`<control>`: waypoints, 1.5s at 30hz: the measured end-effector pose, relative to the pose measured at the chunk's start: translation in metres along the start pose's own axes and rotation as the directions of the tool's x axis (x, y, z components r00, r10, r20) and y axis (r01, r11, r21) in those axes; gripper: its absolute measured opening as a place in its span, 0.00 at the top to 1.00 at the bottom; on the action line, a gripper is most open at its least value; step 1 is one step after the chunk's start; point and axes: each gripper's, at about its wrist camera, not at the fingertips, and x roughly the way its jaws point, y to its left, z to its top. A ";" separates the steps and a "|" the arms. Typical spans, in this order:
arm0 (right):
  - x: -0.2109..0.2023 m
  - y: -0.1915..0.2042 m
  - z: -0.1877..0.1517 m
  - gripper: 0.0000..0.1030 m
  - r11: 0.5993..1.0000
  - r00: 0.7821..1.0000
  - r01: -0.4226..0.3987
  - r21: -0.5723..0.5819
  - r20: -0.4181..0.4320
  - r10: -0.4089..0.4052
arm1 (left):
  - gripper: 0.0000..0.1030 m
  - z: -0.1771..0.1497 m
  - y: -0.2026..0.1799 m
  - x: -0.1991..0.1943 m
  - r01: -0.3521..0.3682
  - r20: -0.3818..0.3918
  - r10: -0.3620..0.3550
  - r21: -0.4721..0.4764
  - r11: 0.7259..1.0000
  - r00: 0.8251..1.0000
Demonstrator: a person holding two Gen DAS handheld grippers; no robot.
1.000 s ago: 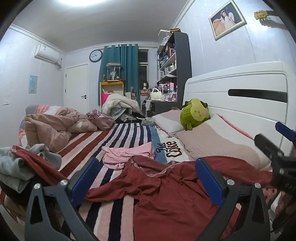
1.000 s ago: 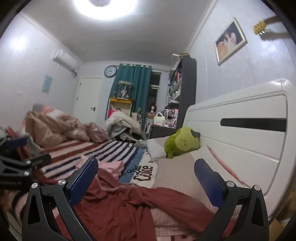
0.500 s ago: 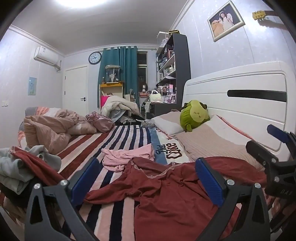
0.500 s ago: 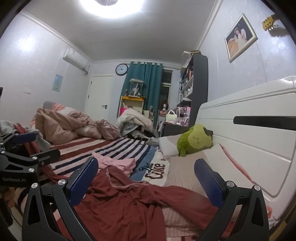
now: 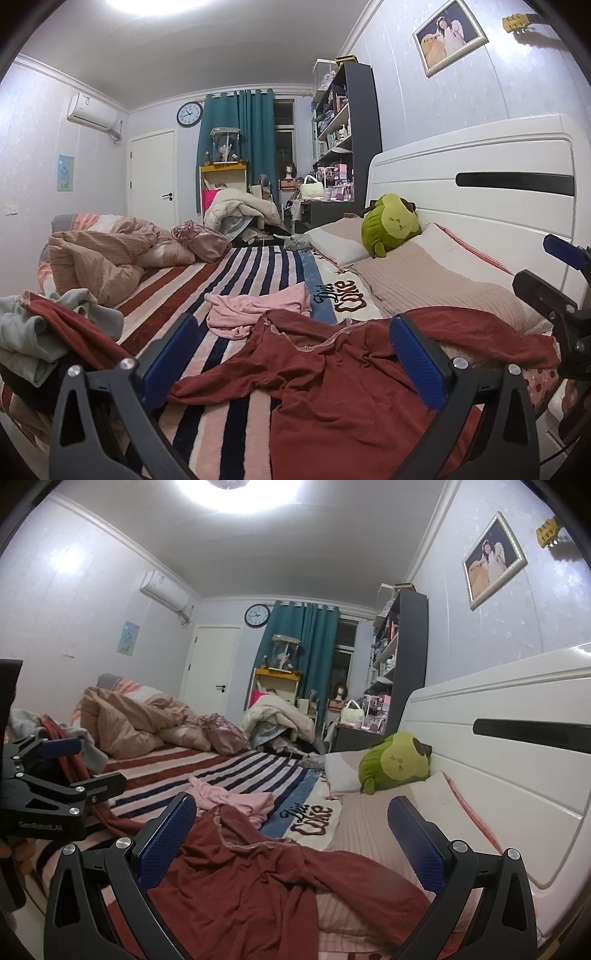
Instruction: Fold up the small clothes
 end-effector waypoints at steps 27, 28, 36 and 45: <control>-0.008 -0.009 -0.004 0.00 0.999 1.000 -0.005 0.038 -0.005 0.005 | 0.01 -0.004 0.003 -0.002 -0.005 -0.014 0.005 0.004 1.000 1.000; -0.008 -0.009 -0.004 0.00 0.999 1.000 -0.005 0.038 -0.006 0.006 | 0.01 -0.004 0.003 -0.002 -0.005 -0.014 0.005 0.002 1.000 1.000; -0.008 -0.009 -0.005 0.00 0.999 1.000 -0.006 0.039 -0.006 0.006 | 0.01 -0.004 0.002 -0.002 -0.005 -0.014 0.005 0.006 1.000 1.000; -0.010 -0.007 -0.004 0.00 0.999 1.000 -0.020 0.046 0.001 0.020 | 0.01 -0.005 0.000 0.000 0.048 -0.030 -0.047 0.022 0.999 0.998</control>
